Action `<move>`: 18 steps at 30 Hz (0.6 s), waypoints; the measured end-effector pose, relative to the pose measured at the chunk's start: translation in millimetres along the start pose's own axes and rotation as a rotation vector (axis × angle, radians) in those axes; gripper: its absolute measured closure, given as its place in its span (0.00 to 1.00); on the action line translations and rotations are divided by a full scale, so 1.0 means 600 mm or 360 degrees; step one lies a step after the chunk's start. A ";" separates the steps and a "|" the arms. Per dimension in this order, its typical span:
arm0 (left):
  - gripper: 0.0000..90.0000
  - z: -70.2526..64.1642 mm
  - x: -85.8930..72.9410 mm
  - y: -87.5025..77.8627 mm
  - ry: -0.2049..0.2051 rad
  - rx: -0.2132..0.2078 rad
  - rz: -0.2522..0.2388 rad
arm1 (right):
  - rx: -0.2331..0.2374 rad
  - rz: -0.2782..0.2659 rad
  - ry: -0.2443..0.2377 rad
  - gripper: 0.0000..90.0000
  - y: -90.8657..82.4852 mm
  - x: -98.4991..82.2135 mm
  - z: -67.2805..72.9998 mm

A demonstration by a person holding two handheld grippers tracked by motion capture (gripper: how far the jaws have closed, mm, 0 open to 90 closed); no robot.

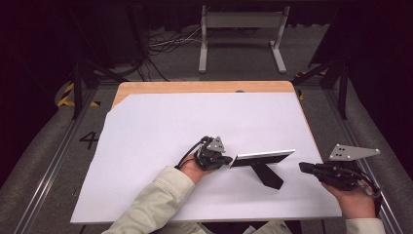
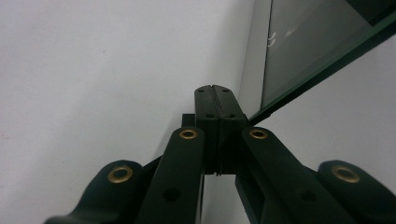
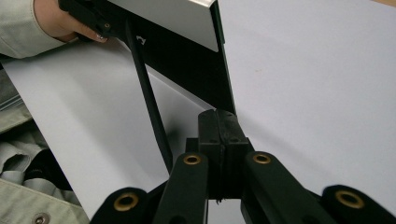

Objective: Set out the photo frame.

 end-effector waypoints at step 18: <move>1.00 -0.005 -0.003 0.009 0.0056 -0.0110 0.0066 | 0.0015 -0.0031 0.0014 0.99 -0.010 -0.003 0.002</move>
Point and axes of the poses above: each handheld gripper's, and its own axes: y roughly forward along the jaws, x roughly out of its top, z roughly to its left, the point moved 8 cm from there along y, roughly forward along the jaws, and after that the axes turned 4 degrees about z, right-handed, at the moved point
